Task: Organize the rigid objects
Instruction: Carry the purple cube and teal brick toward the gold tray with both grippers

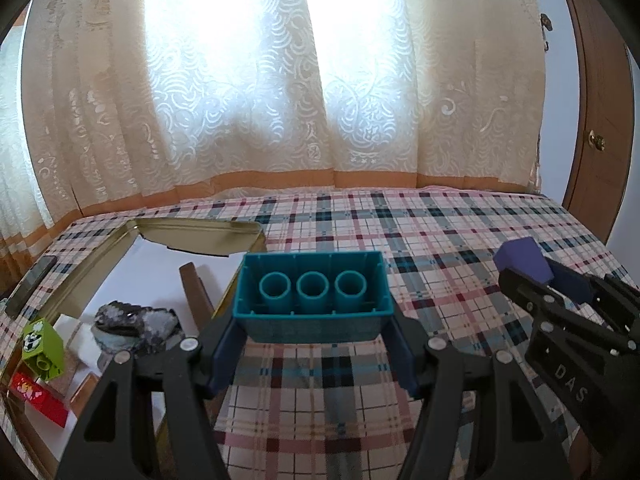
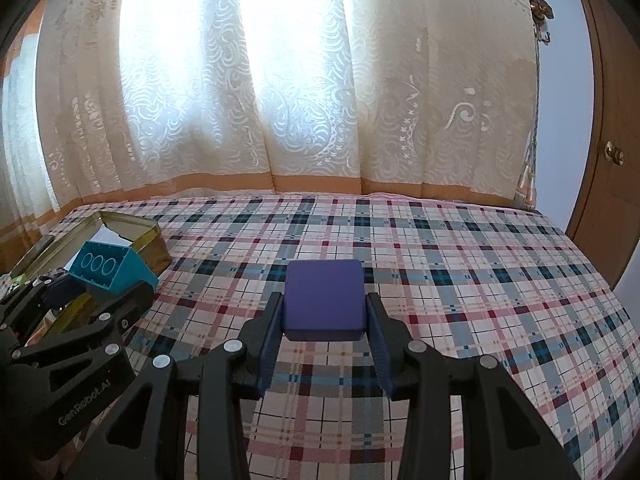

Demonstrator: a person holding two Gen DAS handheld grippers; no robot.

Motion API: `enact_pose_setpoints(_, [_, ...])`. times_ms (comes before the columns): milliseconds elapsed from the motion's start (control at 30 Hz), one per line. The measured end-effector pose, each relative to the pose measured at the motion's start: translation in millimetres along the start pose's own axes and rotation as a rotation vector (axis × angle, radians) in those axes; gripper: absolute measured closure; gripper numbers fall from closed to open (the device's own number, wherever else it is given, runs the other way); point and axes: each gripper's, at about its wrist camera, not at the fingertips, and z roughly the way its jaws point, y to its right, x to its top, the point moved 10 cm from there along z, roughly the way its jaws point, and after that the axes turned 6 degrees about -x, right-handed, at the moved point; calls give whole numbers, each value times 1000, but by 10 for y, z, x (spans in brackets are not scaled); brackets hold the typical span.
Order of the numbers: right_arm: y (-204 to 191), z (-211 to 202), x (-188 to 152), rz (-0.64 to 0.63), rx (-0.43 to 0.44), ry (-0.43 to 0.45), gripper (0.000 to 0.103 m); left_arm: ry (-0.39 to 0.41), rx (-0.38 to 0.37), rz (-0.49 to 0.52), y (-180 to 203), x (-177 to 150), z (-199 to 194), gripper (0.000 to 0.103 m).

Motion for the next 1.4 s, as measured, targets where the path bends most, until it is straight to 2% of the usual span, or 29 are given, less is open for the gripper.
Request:
enact_pose_setpoints(667, [-113, -135, -5, -26, 23, 28, 60, 12, 8, -7, -87, -82, -158, 39])
enact_pose_setpoints(767, [-161, -158, -45, -18, 50, 15, 60, 12, 8, -14, -114, -97, -174, 39])
enact_pose_setpoints(1033, [-310, -388, -39, -61, 48, 91, 60, 14, 17, -27, -185, -132, -225, 39])
enact_pose_setpoints(1400, [-366, -429, -59, -54, 69, 92, 60, 48, 19, -49, -317, -210, -451, 39])
